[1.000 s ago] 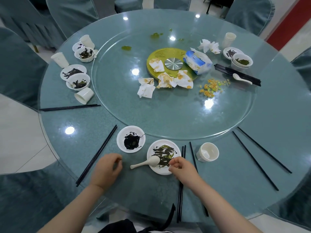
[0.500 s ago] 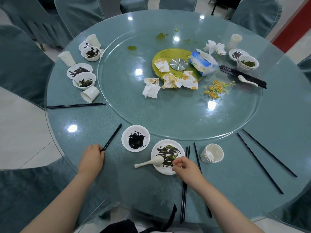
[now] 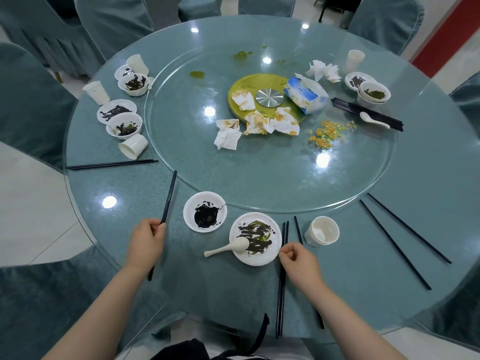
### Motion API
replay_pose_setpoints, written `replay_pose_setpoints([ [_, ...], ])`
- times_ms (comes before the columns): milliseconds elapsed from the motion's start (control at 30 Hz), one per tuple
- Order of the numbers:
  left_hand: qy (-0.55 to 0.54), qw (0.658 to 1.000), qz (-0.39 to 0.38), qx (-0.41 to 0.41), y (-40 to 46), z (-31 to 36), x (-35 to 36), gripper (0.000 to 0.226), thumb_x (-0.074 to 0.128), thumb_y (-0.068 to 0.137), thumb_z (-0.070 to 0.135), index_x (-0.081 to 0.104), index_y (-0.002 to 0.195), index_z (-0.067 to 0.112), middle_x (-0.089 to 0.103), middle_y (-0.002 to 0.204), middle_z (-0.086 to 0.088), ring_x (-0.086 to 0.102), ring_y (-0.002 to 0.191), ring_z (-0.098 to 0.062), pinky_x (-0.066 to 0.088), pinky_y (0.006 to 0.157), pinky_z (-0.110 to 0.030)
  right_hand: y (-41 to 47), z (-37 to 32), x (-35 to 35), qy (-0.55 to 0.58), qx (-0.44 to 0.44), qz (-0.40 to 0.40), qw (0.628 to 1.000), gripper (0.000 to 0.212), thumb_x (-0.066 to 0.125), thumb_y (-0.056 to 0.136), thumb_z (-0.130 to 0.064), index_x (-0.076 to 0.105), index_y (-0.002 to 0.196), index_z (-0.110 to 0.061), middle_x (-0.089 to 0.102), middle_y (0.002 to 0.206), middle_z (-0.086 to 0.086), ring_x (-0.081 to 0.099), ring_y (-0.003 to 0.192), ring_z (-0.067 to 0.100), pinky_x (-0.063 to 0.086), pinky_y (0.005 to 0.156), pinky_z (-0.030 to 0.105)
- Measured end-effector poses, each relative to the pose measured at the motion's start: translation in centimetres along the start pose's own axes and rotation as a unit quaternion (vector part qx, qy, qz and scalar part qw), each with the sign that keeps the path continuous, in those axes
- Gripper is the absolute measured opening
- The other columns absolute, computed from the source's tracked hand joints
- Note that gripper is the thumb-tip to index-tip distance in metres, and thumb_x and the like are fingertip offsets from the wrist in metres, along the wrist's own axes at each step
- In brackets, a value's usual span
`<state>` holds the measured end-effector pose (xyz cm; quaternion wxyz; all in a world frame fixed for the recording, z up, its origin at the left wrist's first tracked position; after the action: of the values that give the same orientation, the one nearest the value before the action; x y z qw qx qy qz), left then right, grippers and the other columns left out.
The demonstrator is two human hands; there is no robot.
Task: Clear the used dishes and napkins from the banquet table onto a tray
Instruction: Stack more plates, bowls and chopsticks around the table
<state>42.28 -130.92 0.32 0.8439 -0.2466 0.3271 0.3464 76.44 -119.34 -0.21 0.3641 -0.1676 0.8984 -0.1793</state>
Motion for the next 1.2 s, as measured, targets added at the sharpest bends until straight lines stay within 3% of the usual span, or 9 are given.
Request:
replay_pose_setpoints([
  [100,-0.116,0.992,-0.045,-0.029,-0.8,2.4,0.3,0.014,0.059,0.094,0.028,0.060,0.101,0.015,0.065,0.092,-0.001,0.060,0.085,-0.017,0.046,0.077,-0.033,-0.7,0.7,-1.0,-0.119,-0.012,0.026,0.992,0.001,0.055,0.087,-0.023,0.054,0.087,-0.022,0.063,0.077,-0.006,0.059,0.073,0.018,0.050,0.069,0.033],
  [233,-0.280,0.948,-0.142,-0.058,-2.0,5.1,1.8,0.012,0.056,0.097,0.022,0.063,0.100,0.013,0.067,0.093,-0.009,0.058,0.084,-0.018,0.048,0.086,-0.037,-1.5,1.1,-1.7,-0.264,-0.028,0.044,0.963,0.029,0.050,0.093,-0.044,0.045,0.107,-0.019,0.063,0.100,0.002,0.064,0.090,0.027,0.046,0.067,0.034],
  [433,-0.358,0.895,-0.245,-0.105,-4.6,8.9,4.6,0.015,0.050,0.100,0.015,0.063,0.094,0.011,0.054,0.075,-0.001,0.047,0.068,-0.011,0.041,0.068,-0.025,-1.6,2.6,-1.4,-0.315,0.002,0.041,0.948,0.078,0.053,0.080,-0.072,0.039,0.126,-0.011,0.047,0.122,0.007,0.053,0.110,0.025,0.048,0.085,0.035],
  [567,-0.383,0.866,-0.291,-0.135,-5.5,10.4,5.9,0.018,0.048,0.100,0.015,0.059,0.086,0.010,0.045,0.068,-0.002,0.045,0.059,-0.010,0.048,0.058,-0.019,-1.7,2.1,-0.8,-0.334,0.010,0.019,0.942,0.090,0.055,0.075,-0.076,0.034,0.132,-0.010,0.042,0.127,0.007,0.046,0.117,0.025,0.045,0.091,0.034],
  [667,-0.393,0.851,-0.304,-0.169,-5.8,11.1,6.6,0.020,0.049,0.100,0.018,0.063,0.090,0.008,0.053,0.069,-0.003,0.052,0.058,-0.009,0.050,0.059,-0.020,-1.5,1.7,-0.3,-0.347,0.009,-0.004,0.938,0.081,0.060,0.079,-0.065,0.034,0.132,-0.010,0.042,0.129,0.008,0.046,0.119,0.025,0.045,0.093,0.034],
  [767,-0.397,0.840,-0.325,-0.179,-6.0,11.7,7.2,0.022,0.049,0.101,0.019,0.064,0.103,0.004,0.064,0.070,0.002,0.052,0.065,-0.011,0.050,0.066,-0.023,-1.1,1.4,0.0,-0.328,0.012,-0.015,0.944,0.045,0.058,0.087,-0.037,0.040,0.118,-0.009,0.049,0.124,0.009,0.051,0.114,0.026,0.045,0.087,0.033],
  [867,-0.412,0.823,-0.345,-0.183,-6.3,12.3,7.7,0.016,0.046,0.101,0.014,0.060,0.099,0.006,0.067,0.076,0.001,0.053,0.068,-0.013,0.050,0.066,-0.025,-0.6,1.3,-0.2,-0.312,0.026,-0.023,0.949,0.020,0.052,0.086,-0.020,0.042,0.102,-0.011,0.060,0.112,0.009,0.060,0.102,0.028,0.043,0.072,0.031],
  [967,-0.424,0.805,-0.374,-0.181,-6.7,12.6,8.2,0.016,0.042,0.102,0.011,0.053,0.092,0.008,0.059,0.078,-0.004,0.055,0.069,-0.014,0.053,0.064,-0.026,-0.3,1.2,-0.5,-0.316,0.046,-0.044,0.946,0.021,0.055,0.083,-0.023,0.039,0.092,-0.013,0.065,0.105,0.008,0.063,0.096,0.029,0.041,0.067,0.030],
  [1200,-0.373,0.834,-0.381,-0.146,-7.5,12.9,8.6,0.025,0.035,0.102,0.003,0.058,0.112,0.005,0.052,0.078,-0.003,0.051,0.060,-0.012,0.044,0.052,-0.021,0.2,1.0,-0.4,-0.321,0.057,-0.047,0.944,0.019,0.056,0.080,-0.019,0.041,0.091,-0.013,0.065,0.104,0.007,0.064,0.095,0.028,0.042,0.067,0.028],
])
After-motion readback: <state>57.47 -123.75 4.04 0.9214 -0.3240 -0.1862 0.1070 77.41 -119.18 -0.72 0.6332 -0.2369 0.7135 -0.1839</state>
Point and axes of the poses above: each hand's wrist, its own y-axis towards the middle knuckle, its own x-axis out of the palm, z = x × y, the point moved 2 cm from there along y, towards the middle knuckle
